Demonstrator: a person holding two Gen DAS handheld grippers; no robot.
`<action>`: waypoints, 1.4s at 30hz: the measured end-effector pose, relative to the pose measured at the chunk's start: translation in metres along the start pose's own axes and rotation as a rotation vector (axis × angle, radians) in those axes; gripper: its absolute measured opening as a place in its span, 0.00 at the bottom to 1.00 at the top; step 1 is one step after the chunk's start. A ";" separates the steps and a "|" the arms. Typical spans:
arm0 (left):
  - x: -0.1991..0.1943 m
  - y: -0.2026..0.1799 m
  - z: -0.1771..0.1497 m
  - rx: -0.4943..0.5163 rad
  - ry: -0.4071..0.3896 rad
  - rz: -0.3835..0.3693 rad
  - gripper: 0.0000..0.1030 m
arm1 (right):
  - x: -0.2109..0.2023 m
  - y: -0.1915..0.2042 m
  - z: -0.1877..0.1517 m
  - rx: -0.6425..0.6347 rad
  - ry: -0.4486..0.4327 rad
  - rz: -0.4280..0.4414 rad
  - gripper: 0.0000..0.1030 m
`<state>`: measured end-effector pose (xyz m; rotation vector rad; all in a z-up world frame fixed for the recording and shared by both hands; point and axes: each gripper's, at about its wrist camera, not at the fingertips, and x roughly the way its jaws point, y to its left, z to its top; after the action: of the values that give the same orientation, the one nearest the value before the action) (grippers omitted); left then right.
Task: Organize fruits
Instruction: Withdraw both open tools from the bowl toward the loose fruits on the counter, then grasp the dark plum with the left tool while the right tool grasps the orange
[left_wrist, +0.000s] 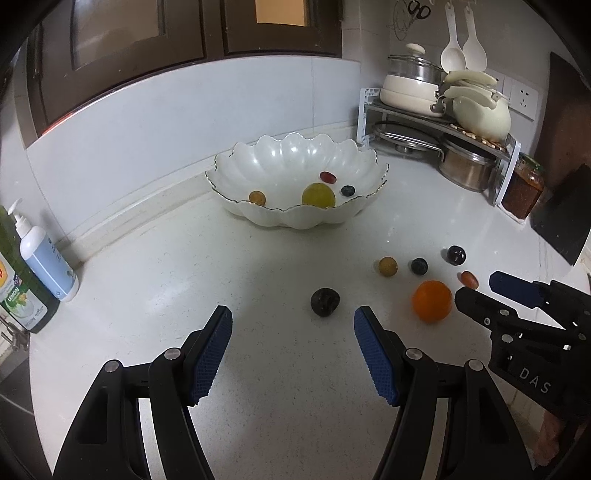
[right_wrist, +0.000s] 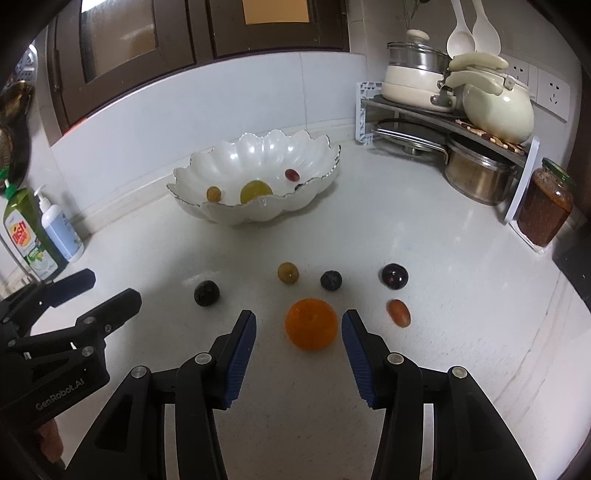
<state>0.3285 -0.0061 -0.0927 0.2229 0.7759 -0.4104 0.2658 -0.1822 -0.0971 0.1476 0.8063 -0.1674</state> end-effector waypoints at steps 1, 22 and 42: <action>0.002 0.000 0.000 0.006 -0.002 0.001 0.66 | 0.002 0.000 -0.001 -0.002 0.002 -0.005 0.48; 0.058 -0.017 -0.007 0.075 0.036 -0.012 0.66 | 0.043 -0.007 -0.011 0.012 0.059 -0.030 0.48; 0.099 -0.027 -0.001 0.041 0.096 -0.026 0.45 | 0.071 -0.013 -0.009 0.019 0.091 0.009 0.48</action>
<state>0.3797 -0.0575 -0.1653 0.2732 0.8660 -0.4429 0.3046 -0.1994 -0.1557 0.1774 0.8944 -0.1609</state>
